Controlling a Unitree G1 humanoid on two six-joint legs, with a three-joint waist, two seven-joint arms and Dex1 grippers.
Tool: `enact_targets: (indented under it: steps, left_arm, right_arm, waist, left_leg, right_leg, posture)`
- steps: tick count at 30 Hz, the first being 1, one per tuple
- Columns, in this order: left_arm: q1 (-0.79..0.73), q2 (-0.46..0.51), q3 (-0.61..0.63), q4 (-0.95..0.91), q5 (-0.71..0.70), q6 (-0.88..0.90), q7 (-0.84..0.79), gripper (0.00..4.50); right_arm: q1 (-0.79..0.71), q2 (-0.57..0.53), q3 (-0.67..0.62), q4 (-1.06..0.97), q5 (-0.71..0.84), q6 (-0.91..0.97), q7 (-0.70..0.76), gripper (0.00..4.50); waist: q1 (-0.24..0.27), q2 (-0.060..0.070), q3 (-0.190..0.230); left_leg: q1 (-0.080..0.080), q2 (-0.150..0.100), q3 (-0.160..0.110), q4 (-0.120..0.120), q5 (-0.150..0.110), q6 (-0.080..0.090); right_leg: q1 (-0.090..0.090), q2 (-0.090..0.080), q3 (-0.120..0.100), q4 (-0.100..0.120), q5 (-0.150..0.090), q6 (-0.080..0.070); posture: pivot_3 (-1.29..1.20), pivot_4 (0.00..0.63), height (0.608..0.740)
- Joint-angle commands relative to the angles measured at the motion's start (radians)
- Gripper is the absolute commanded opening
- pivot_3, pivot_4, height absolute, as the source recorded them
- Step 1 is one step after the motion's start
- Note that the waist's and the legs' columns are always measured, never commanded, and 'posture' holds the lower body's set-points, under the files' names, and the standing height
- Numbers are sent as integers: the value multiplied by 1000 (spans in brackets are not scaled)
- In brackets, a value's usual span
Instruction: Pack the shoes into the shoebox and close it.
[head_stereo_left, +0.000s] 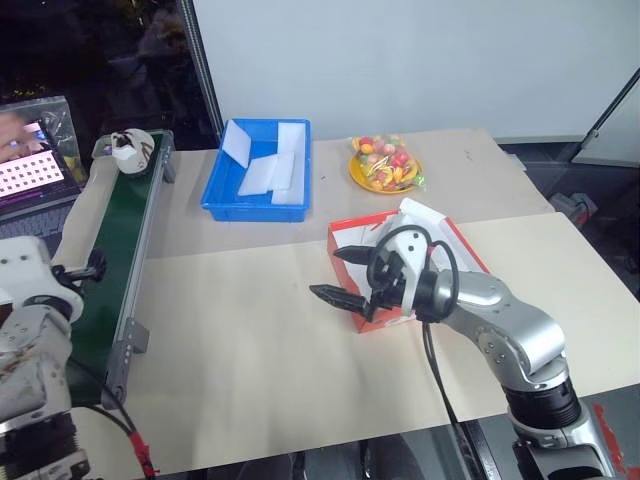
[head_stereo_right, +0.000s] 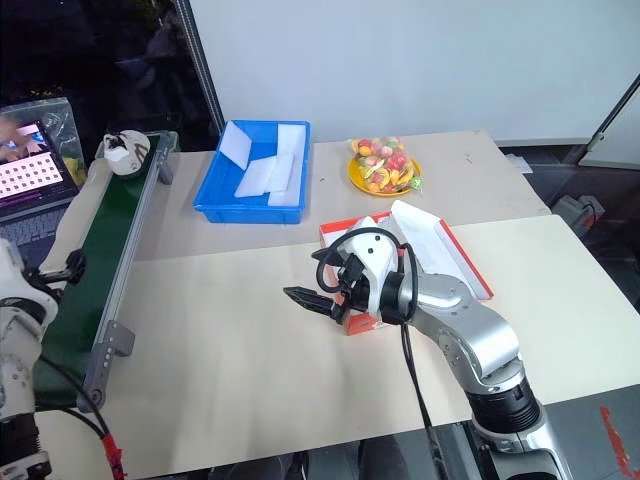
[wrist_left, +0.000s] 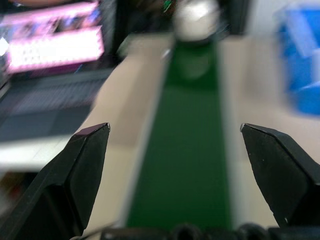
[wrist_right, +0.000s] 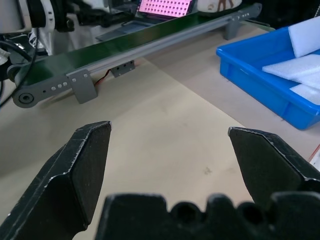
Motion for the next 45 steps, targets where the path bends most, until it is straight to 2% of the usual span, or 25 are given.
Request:
enact_targets:
  steps: [1, 10, 42, 43, 44, 45]
  left_arm:
    - [-14, 29, -30, -34, -15, 55, -35, 4500]
    - [-70, -8, -54, -16, -9, 47, -34, 4500]
    - [-98, -42, -90, 77, 36, -51, -4, 4500]
    - [-102, -44, -91, 75, 35, -55, -6, 3988]
    - [-107, -45, -93, 76, 34, -54, -8, 3848]
    - [-111, -44, -95, 78, 35, -53, -8, 3418]
  right_arm:
    - [-14, 6, 4, -3, -20, -46, 2, 4430]
    - [-10, 25, 13, 1, -55, -55, -19, 4430]
    - [4, 17, -15, -23, -57, -28, -44, 4430]
    - [4, 16, -16, -23, -57, -27, -44, 4500]
    - [4, 16, -17, -24, -56, -25, -46, 4500]
    - [3, 16, -18, -24, -55, -24, -46, 4500]
  waist:
    - [1, 0, 0]
    - [-4, -1, 0]
    - [-2, -1, 0]
    - [0, -1, 0]
    - [3, -1, 0]
    - [6, -1, 0]
  left_leg:
    - [0, 0, 0, 0, 0, 0]
    - [0, 0, 0, 0, 0, 0]
    - [0, 0, 0, 0, 0, -1]
    - [0, 0, 0, 0, 0, -1]
    - [0, 0, 0, 0, 0, -1]
    - [0, 0, 0, 0, 0, -1]
  right_leg:
    - [0, 0, 0, 0, 0, 0]
    - [0, 0, 1, 0, 0, 0]
    - [0, 0, 0, 0, 0, 0]
    - [0, 0, 0, 0, 0, 0]
    - [0, 0, 0, 0, 0, 0]
    - [0, 0, 0, 0, 0, 0]
  posture:
    - [0, 150, 723]
    - [0, 150, 723]
    - [0, 150, 723]
    - [0, 150, 723]
    - [0, 150, 723]
    - [0, 150, 723]
